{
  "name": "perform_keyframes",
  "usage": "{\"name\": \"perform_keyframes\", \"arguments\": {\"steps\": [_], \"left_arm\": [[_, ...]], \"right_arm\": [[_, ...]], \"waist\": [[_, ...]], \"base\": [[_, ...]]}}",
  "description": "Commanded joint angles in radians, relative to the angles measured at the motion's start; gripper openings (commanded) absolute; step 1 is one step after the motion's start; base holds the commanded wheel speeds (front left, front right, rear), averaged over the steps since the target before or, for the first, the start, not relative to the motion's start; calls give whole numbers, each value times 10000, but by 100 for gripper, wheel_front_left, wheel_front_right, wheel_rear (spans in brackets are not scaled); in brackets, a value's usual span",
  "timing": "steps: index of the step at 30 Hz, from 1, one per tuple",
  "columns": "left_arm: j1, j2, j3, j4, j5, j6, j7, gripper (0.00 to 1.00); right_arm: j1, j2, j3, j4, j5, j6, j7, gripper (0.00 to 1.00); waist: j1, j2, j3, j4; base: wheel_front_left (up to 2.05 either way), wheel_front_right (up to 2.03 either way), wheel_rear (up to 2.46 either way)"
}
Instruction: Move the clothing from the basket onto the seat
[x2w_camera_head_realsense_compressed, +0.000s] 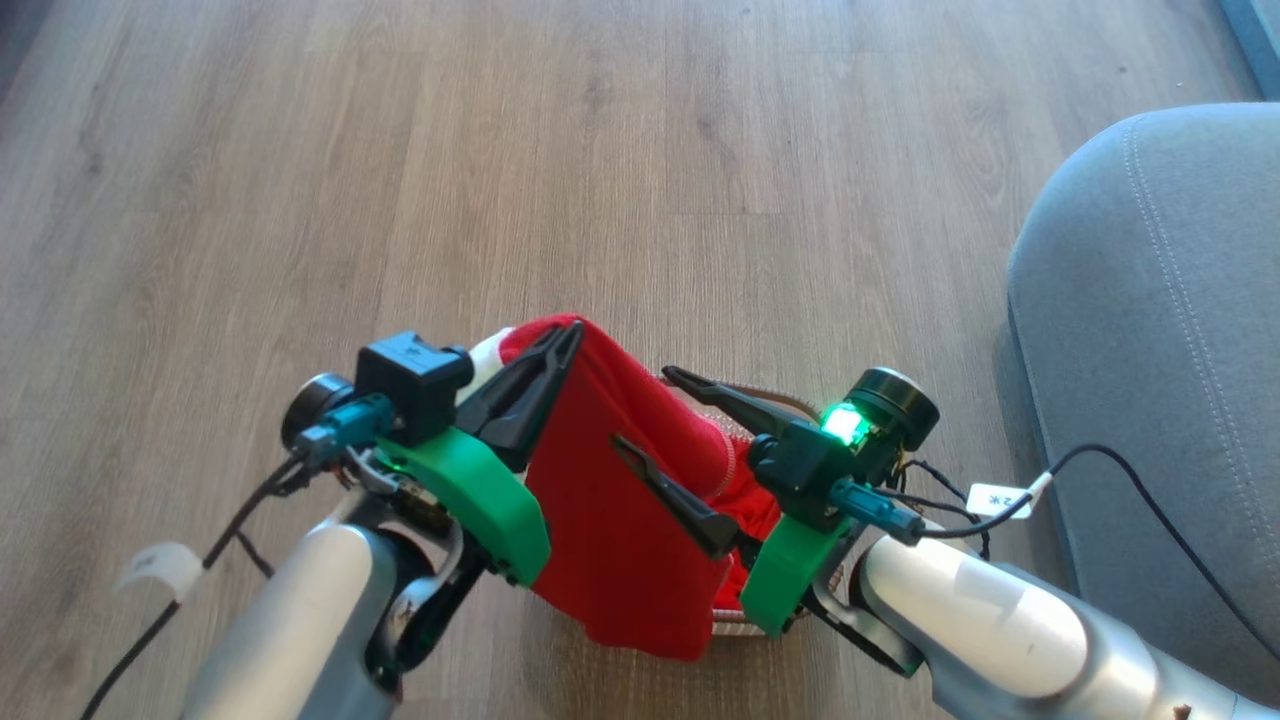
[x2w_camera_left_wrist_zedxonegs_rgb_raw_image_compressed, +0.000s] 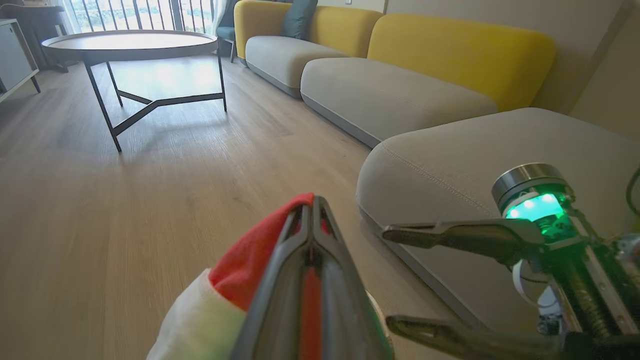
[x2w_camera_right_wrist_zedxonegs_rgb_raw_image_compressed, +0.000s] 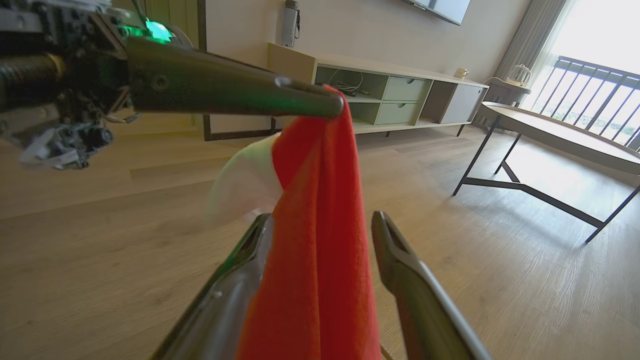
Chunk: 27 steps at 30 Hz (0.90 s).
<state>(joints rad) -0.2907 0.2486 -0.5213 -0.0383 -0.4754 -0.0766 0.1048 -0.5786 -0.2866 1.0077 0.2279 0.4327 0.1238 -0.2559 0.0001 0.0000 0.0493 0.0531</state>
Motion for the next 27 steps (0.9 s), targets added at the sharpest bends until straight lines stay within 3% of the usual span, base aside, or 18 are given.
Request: {"name": "perform_keyframes", "arguments": {"steps": [1,25,26,27], "left_arm": [[-610,66,312,-494,57,-31,4,0],[-372,189,-198,-1712,-169,6,562,0],[-365,200,-198,-1729,-184,9,573,0],[-357,209,-199,-1744,-203,11,583,0]], "right_arm": [[-299,128,-42,-222,105,69,-59,100],[-104,-101,-273,-12,188,69,-59,100],[-96,-112,-242,36,218,69,-59,94],[-83,-115,-212,91,270,69,-59,53]], "waist": [[-1,0,-2,-8],[-1,0,-63,0],[-1,0,-68,0],[-1,0,-72,-1]], "base": [[0,0,0],[0,0,0],[0,0,0],[0,0,0]]}}
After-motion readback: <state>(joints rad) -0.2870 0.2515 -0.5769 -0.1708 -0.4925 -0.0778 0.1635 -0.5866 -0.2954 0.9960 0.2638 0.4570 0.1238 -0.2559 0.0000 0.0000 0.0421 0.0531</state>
